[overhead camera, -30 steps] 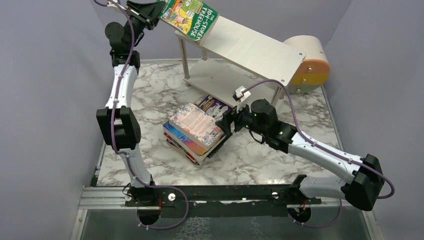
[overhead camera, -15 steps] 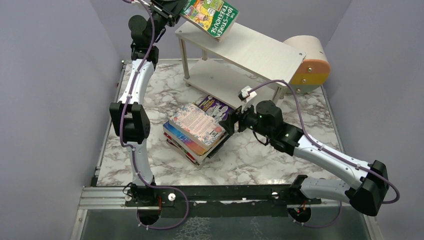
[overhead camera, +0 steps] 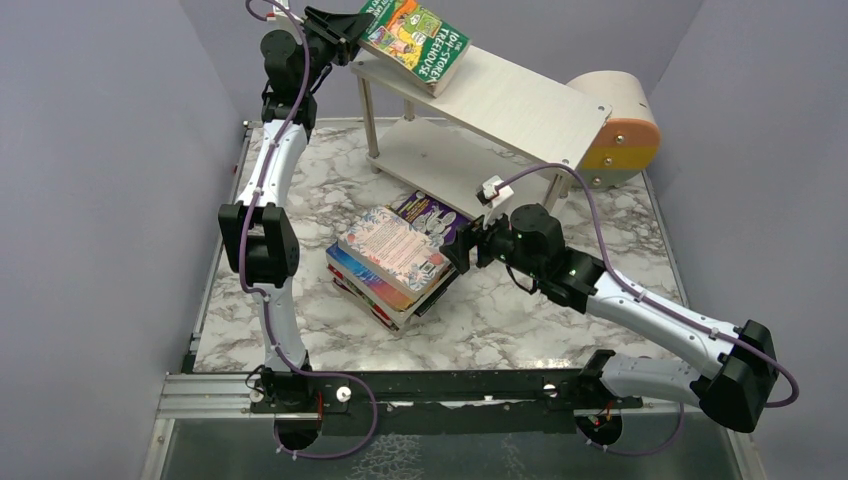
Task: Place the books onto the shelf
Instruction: Place the book on the shelf.
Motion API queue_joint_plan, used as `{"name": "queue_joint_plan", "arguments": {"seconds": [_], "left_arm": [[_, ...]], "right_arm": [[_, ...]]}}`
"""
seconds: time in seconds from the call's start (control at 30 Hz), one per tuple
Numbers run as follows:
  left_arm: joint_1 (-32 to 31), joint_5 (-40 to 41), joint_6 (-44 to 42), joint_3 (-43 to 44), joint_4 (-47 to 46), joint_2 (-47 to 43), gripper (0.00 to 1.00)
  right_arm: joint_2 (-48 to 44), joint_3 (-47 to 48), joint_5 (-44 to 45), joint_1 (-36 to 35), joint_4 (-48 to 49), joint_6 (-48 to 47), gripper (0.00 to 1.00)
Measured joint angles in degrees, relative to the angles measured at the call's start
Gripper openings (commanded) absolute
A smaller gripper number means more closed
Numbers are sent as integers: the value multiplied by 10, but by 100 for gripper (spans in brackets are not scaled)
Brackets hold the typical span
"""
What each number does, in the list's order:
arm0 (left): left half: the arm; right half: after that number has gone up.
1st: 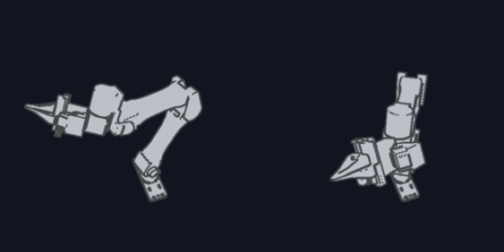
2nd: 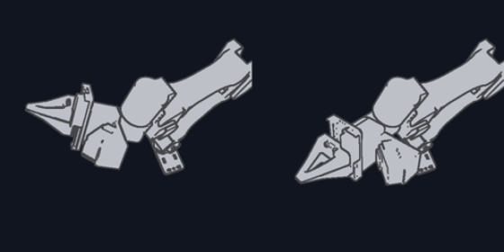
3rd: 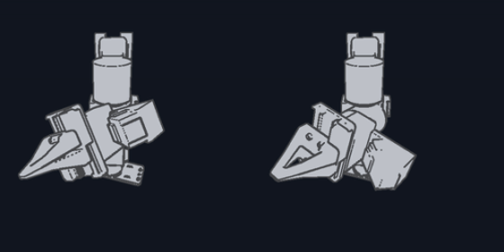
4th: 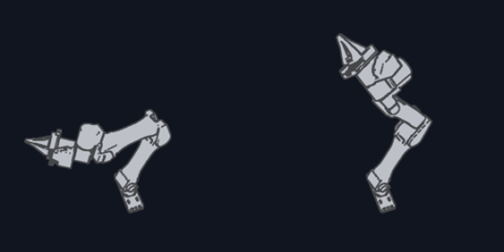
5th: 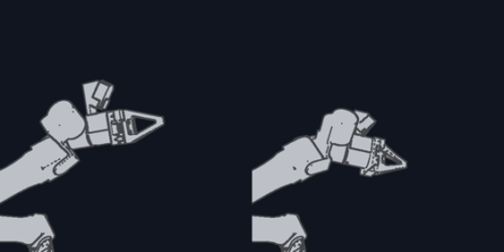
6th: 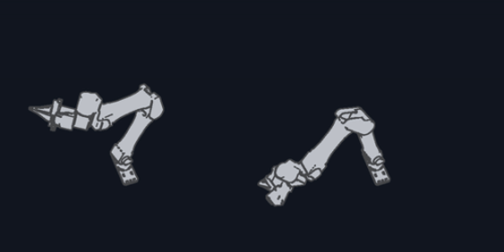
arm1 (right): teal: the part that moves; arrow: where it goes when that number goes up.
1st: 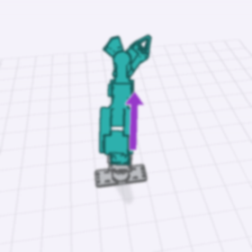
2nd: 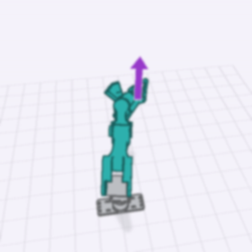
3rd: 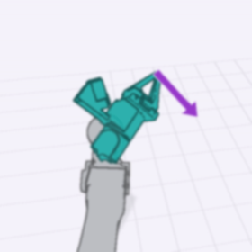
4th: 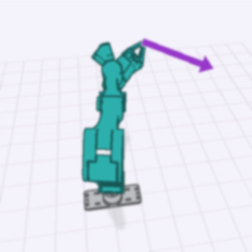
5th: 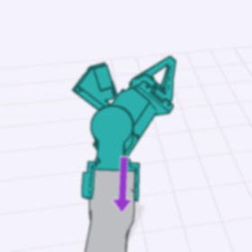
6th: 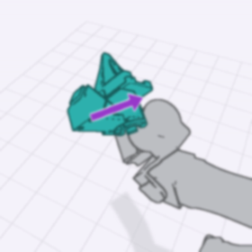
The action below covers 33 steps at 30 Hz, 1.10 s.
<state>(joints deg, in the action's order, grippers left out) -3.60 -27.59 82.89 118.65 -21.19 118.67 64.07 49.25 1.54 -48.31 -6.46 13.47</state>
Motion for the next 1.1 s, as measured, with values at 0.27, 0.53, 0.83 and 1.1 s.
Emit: {"name": "queue_joint_plan", "arguments": {"seconds": [0.27, 0.53, 0.83, 1.1], "left_arm": [[0, 0, -11, 1, 18, 0, 38], [5, 0, -33, 14, 58, 1, 49], [24, -1, -56, 25, 97, 1, 51], [76, -4, -75, 43, 105, 0, 52]], "right_arm": [[0, -6, 3, 0, 0, 3, 76], [0, -12, 3, 0, 0, 8, 76], [0, -14, 3, 0, 1, 13, 76], [0, -14, 3, 0, 1, 13, 76]]}}
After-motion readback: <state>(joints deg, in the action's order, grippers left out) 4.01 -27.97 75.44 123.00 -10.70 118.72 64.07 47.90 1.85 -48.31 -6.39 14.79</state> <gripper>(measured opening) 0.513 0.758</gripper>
